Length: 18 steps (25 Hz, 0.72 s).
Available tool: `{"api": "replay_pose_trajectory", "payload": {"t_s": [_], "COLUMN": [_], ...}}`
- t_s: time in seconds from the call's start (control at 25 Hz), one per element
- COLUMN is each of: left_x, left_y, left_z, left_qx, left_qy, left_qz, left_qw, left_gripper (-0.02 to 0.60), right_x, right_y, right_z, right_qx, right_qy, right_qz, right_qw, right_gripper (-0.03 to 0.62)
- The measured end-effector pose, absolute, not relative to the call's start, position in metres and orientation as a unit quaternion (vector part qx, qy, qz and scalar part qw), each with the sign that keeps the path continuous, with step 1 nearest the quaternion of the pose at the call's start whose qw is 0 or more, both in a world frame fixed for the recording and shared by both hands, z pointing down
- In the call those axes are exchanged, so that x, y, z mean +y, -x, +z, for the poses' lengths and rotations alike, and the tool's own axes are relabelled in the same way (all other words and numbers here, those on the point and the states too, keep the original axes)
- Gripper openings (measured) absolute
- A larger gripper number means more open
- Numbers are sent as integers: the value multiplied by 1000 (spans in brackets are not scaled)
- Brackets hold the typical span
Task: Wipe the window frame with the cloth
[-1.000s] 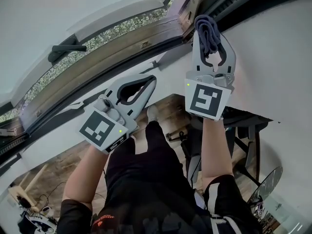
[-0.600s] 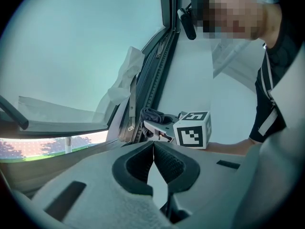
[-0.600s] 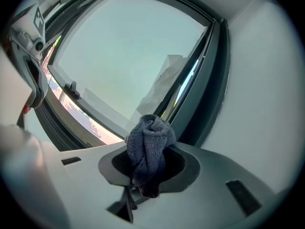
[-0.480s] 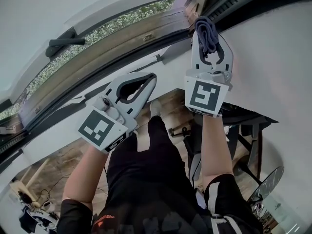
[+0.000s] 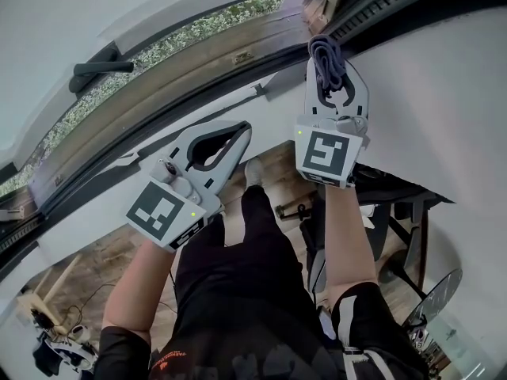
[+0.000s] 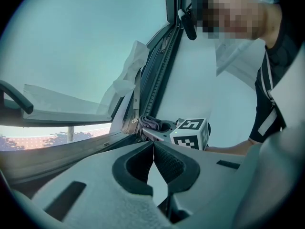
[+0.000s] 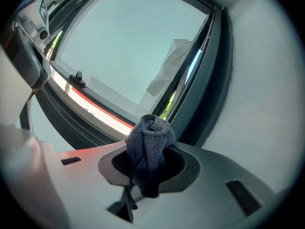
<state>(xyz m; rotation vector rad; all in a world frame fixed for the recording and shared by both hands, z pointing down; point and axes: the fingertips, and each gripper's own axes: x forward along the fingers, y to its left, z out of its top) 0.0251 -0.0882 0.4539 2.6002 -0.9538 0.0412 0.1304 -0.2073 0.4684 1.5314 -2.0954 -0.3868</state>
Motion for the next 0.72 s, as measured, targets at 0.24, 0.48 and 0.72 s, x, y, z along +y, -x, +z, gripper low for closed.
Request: {"api": "replay_pose_trajectory", "payload": {"t_s": [0.24,0.48,0.72], "left_x": [-89,-89,-89], "left_y": [-26,-28,-27], "left_z": [461,469,472], "left_qx": [-338,-337,-340], "left_qy": [-922,-921,-919], "left_qz": [19,26,26], "left_qw": [190,195,197], "left_gripper": [20,20,20], "right_x": [-207,-208,-208], "right_y": [-131,-132,-132], "right_z": [489,508,515], "right_qx": [-774,-775,-774], "right_qy": [-561,-559,-558], "right_qz": [-127,-115,-114], "right_qw": [266,273,278], "right_gripper": [103,103,103]}}
